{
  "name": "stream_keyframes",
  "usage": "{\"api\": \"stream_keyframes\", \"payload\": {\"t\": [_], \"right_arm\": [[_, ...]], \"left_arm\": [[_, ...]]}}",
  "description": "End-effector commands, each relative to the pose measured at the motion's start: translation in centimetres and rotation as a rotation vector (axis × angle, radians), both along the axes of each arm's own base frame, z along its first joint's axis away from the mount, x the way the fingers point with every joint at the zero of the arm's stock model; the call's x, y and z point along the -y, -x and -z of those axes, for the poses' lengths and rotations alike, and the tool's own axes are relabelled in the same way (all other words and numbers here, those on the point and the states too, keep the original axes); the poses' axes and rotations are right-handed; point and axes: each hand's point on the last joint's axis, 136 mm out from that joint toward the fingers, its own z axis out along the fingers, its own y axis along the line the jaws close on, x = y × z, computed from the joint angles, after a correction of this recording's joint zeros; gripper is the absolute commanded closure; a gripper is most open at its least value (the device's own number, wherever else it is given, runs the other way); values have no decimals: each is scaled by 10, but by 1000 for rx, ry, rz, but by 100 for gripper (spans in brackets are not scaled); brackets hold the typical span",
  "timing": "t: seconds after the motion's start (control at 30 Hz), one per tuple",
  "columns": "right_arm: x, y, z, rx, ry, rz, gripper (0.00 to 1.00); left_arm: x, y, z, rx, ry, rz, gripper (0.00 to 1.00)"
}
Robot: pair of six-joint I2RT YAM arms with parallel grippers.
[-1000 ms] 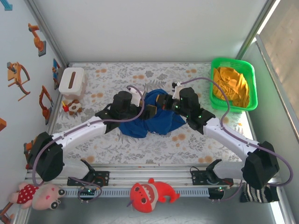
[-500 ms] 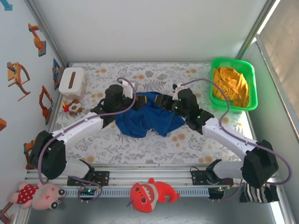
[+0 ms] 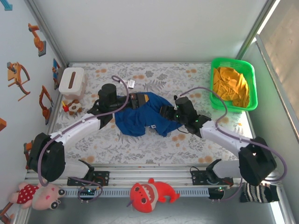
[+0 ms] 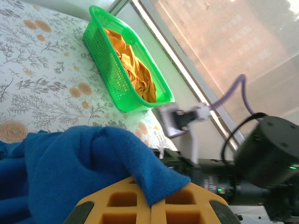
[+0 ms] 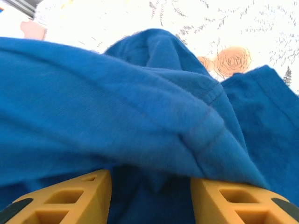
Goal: Fold the inside-out t-shirt
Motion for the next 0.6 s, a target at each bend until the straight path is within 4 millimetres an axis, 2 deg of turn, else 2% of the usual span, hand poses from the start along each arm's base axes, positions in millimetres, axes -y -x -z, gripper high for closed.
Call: {"api": "stream_keyframes", "payload": {"t": [0.0, 0.1, 0.2, 0.3, 0.4, 0.5, 0.57], "right_arm": [[-2, 16, -36, 115, 33, -47, 51], [-15, 26, -54, 166, 78, -96, 49], [-29, 24, -67, 199, 111, -121, 47], [-37, 12, -68, 207, 143, -113, 46], [-37, -8, -59, 202, 214, -64, 47], [-34, -27, -36, 167, 251, -44, 59], [-34, -35, -27, 154, 235, -45, 79]], "left_arm": [[2, 2, -3, -23, 33, 33, 100], [4, 1, 0, -37, 30, 41, 100], [6, 0, 0, -44, 27, 44, 100], [6, 1, -2, -45, 27, 50, 100], [6, 4, -6, -40, 34, 61, 100], [4, 7, -11, -39, 43, 64, 100], [3, 11, -17, -32, 57, 79, 100]]}}
